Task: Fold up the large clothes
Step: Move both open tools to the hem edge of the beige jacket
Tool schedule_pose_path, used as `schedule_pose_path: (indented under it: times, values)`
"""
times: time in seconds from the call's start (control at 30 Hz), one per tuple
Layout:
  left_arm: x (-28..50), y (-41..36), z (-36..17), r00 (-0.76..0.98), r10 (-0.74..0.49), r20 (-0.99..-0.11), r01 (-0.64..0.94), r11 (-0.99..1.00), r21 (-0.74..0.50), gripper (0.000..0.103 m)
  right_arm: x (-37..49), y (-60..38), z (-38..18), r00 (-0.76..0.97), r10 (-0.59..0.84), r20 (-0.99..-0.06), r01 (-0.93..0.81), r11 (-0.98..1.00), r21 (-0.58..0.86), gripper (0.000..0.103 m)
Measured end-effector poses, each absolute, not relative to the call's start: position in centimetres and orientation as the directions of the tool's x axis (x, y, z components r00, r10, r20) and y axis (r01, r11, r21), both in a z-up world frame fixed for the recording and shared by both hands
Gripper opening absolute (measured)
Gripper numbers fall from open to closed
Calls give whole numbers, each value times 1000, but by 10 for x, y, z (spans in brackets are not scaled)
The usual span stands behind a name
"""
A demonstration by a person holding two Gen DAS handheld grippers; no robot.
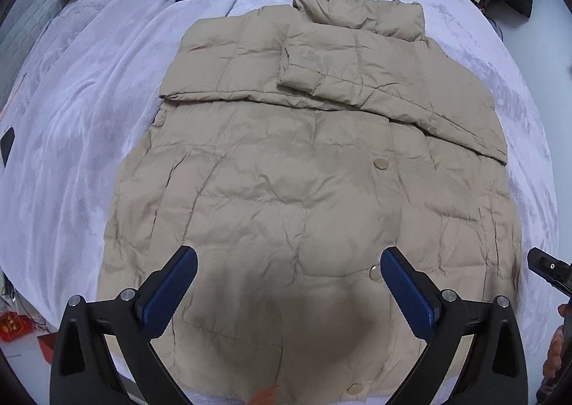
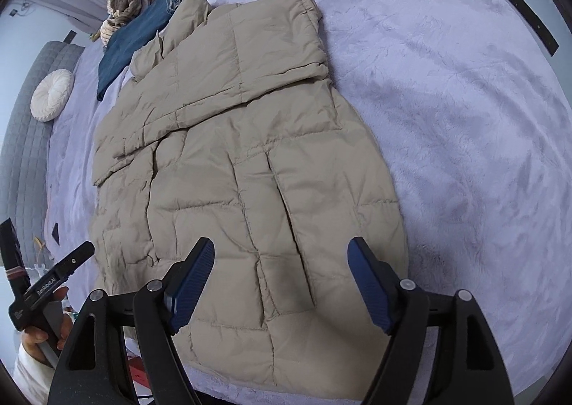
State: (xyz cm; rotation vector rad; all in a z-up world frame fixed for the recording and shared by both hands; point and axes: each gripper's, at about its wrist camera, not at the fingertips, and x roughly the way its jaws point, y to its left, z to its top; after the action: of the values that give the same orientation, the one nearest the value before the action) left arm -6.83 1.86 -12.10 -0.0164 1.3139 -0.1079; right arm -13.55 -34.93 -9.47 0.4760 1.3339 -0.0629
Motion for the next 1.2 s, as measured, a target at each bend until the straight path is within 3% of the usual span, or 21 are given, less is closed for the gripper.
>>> schedule_pose_path:
  times: [0.67,0.73,0.93,1.2]
  values:
    - [-121,103,-159,141,-98,-985,94,992,-86,103,-228,-308,-118,264,190,-946,544,781,308,82]
    - [-124,108,-160,139,-109,-984,96,991,-96,103,-236,-308,-119,272,184,-944,561,767,311,101]
    - [-140,143,-166,113,-267,-957,29,964,-265,103,-263,-315,-127,282,184,-942,623,712,325,103]
    - [-162,199,-183,70,-462,-884,-123,875,-468,103,-294,-338,-155,355,318,-879,724,501,474,103]
